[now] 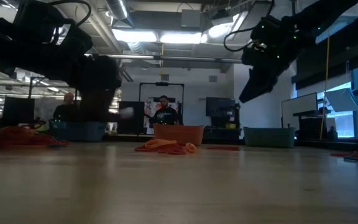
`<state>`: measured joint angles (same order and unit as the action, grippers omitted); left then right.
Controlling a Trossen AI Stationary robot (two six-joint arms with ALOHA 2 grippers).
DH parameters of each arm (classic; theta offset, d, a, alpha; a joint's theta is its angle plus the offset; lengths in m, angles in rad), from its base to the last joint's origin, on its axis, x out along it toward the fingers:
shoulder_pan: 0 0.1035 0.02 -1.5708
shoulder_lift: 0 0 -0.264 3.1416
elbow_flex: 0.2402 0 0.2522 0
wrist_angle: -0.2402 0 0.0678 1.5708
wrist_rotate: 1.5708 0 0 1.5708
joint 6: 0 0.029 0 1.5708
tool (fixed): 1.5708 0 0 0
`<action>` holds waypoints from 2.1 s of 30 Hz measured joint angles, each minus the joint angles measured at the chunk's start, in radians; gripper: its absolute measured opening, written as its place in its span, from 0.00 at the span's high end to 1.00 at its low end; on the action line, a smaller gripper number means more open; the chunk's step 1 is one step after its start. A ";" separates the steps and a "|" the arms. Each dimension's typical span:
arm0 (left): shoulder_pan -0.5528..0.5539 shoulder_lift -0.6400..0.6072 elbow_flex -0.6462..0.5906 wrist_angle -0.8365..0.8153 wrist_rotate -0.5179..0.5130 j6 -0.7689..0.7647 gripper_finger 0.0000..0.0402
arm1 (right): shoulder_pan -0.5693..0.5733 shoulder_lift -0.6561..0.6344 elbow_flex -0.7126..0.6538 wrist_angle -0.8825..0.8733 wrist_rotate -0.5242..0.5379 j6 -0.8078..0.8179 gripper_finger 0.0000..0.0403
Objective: Sort rubber bands into baskets
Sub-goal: Put the red rubber band into the green bin
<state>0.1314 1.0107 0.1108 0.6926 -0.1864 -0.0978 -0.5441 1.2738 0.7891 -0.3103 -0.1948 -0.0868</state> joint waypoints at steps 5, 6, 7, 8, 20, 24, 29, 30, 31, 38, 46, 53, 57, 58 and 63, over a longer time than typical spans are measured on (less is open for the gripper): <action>0.000 0.000 0.000 0.000 0.000 0.000 0.89 | 0.079 0.068 0.000 0.022 0.000 0.000 0.61; 0.000 0.000 0.000 0.000 0.000 0.000 0.89 | 0.093 0.083 0.000 0.028 0.000 0.000 0.61; 0.000 0.000 0.000 0.000 0.000 0.000 0.89 | 0.106 0.098 0.000 0.032 0.000 0.000 0.61; 0.000 0.000 0.000 0.000 0.000 0.000 0.89 | 0.118 0.114 0.000 0.036 0.000 0.000 0.61; 0.000 0.000 0.000 0.000 0.000 0.000 0.89 | 0.192 0.296 0.000 0.181 0.028 0.001 0.61; 0.000 0.000 0.000 0.000 0.000 0.000 0.89 | 0.191 0.341 0.000 0.206 0.028 0.000 0.61; 0.000 0.000 0.000 0.000 0.000 0.000 0.89 | 0.191 0.389 0.000 0.216 0.029 -0.001 0.61; 0.000 0.000 0.000 0.000 0.000 0.000 0.89 | 0.191 0.398 0.000 0.217 0.028 -0.001 0.61; 0.000 0.000 0.000 0.000 0.000 0.000 0.89 | 0.191 0.408 0.000 0.222 0.029 -0.001 0.61; 0.000 0.000 0.000 0.000 0.000 0.000 0.89 | 0.191 0.461 0.003 0.269 0.034 -0.012 0.61; 0.000 0.000 0.000 0.000 0.000 0.000 0.89 | 0.192 0.469 0.004 0.269 0.091 -0.058 0.76; 0.000 0.000 0.000 0.000 0.000 0.000 0.89 | 0.192 0.471 0.004 0.267 0.115 -0.079 0.96; 0.000 0.000 0.000 0.000 0.000 0.000 0.89 | 0.193 0.471 0.003 0.265 0.118 -0.090 0.98; 0.000 0.000 0.000 0.000 0.000 0.000 0.89 | 0.192 0.469 0.003 0.265 0.110 -0.091 0.98; 0.000 0.000 0.000 0.000 0.000 0.000 0.89 | 0.191 0.455 0.001 0.259 0.107 -0.092 0.98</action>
<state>0.1314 1.0106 0.1108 0.6926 -0.1864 -0.0978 -0.3527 1.7284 0.7902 -0.0510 -0.0879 -0.1783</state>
